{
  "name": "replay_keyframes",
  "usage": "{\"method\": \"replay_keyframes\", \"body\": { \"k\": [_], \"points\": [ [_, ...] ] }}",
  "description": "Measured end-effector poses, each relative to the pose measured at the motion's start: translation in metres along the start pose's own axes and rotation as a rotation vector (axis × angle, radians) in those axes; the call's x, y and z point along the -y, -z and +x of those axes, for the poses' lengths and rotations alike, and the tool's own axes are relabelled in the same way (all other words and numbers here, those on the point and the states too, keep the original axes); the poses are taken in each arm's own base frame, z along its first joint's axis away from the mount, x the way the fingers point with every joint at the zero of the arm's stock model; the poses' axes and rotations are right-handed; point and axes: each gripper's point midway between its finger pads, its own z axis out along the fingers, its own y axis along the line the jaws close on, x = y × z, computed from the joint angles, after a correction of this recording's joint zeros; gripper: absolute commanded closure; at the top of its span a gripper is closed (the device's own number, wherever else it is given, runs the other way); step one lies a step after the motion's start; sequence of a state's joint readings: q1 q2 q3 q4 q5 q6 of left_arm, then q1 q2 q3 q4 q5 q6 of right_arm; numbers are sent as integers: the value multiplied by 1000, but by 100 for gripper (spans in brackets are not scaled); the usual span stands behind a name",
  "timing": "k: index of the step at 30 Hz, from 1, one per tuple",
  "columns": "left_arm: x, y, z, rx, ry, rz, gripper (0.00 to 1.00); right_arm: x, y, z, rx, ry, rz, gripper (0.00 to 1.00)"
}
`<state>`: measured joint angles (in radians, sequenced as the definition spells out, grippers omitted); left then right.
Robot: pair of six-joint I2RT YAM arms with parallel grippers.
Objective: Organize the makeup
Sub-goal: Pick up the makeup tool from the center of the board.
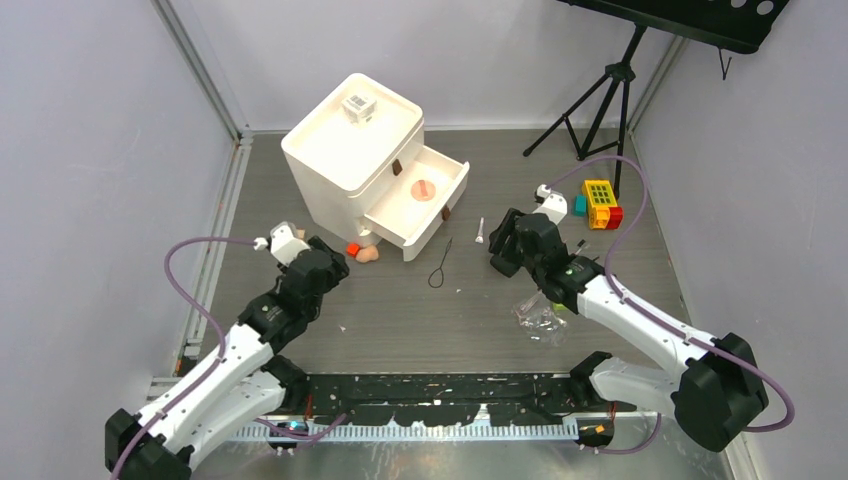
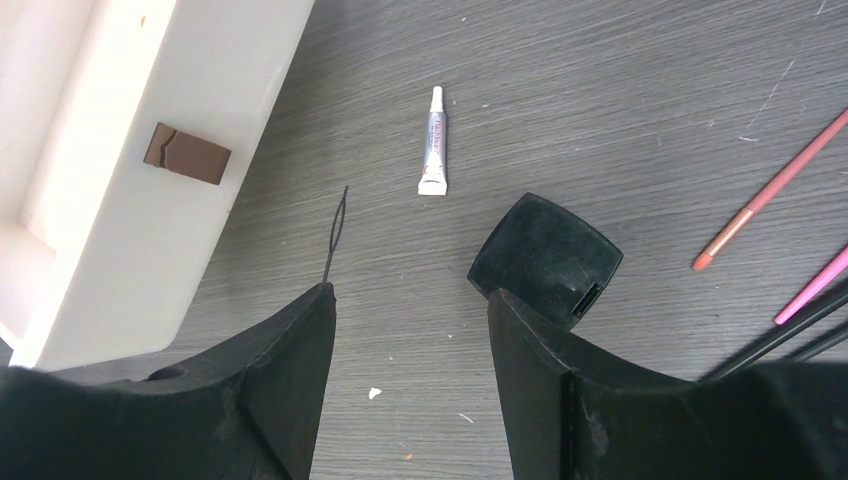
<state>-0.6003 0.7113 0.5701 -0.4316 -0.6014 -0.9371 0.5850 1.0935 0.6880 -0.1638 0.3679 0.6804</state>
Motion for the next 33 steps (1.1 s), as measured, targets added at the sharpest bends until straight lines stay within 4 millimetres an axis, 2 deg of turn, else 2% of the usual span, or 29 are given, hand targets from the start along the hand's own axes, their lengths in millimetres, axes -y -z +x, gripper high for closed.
{"method": "replay_keyframes", "body": {
  "k": [6, 9, 14, 20, 26, 31, 33],
  "points": [
    [-4, -33, 39, -70, 129, -13, 49, -1, 0, 0, -1, 0, -3, 38],
    [-9, -51, 53, -104, 191, -26, 51, 0, 0, 0, -1, -1, -2, 38],
    [-16, -75, 63, -124, 288, -43, 50, 0, 0, 0, 0, 0, -2, 38],
    [-4, -92, 68, -129, 332, -7, 45, 0, 0, 0, -1, 0, -2, 38],
    [-2, -105, 84, -166, 345, -8, 45, 0, 0, 0, -1, 1, -2, 38],
    [-1, -113, 92, -178, 354, -11, 46, 0, 0, 0, 0, 1, -2, 38],
    [3, -117, 92, -178, 358, -4, 52, 0, 0, 0, 0, 2, -1, 38]
  ]
}}
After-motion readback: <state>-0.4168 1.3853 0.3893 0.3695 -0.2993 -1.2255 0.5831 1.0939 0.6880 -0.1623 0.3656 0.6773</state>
